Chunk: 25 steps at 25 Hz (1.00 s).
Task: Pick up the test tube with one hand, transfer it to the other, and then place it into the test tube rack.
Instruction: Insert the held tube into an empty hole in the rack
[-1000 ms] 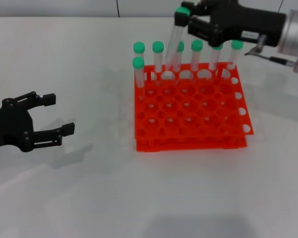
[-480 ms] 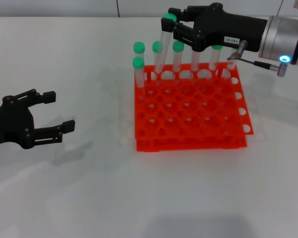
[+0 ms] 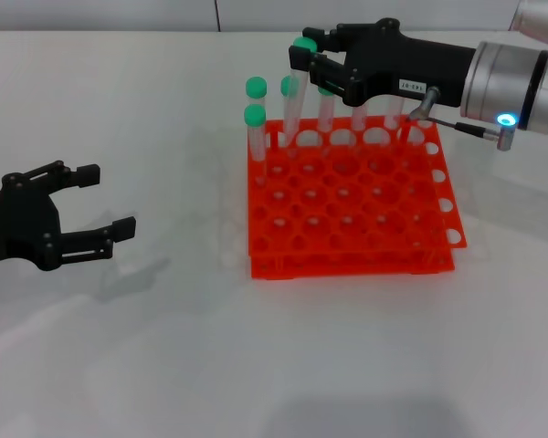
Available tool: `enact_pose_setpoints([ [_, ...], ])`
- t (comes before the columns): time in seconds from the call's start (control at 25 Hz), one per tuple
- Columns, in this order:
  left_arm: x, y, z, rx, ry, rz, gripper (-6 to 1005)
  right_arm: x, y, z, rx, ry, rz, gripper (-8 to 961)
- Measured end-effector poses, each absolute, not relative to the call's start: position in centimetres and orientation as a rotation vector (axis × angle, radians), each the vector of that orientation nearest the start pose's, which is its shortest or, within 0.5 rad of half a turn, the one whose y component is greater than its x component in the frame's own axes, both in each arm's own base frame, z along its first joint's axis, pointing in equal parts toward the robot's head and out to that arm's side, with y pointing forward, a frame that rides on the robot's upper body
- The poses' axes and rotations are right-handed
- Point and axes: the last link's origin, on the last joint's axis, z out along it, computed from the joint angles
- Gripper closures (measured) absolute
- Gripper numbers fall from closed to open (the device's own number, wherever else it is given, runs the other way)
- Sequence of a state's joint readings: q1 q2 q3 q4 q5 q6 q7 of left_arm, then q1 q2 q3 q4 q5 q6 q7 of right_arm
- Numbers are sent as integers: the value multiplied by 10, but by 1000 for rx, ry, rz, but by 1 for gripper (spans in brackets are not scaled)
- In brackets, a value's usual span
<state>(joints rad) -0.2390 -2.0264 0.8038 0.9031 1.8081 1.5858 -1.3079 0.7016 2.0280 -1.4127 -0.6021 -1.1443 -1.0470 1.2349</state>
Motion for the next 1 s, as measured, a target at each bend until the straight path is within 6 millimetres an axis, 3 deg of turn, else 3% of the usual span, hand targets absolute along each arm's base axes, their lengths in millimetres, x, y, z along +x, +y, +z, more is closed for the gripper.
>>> enact_pose_setpoints([
  [1.0,-309,283,56,-2576,-489,-605,110,159,407,-40,-2552,359,857,695],
])
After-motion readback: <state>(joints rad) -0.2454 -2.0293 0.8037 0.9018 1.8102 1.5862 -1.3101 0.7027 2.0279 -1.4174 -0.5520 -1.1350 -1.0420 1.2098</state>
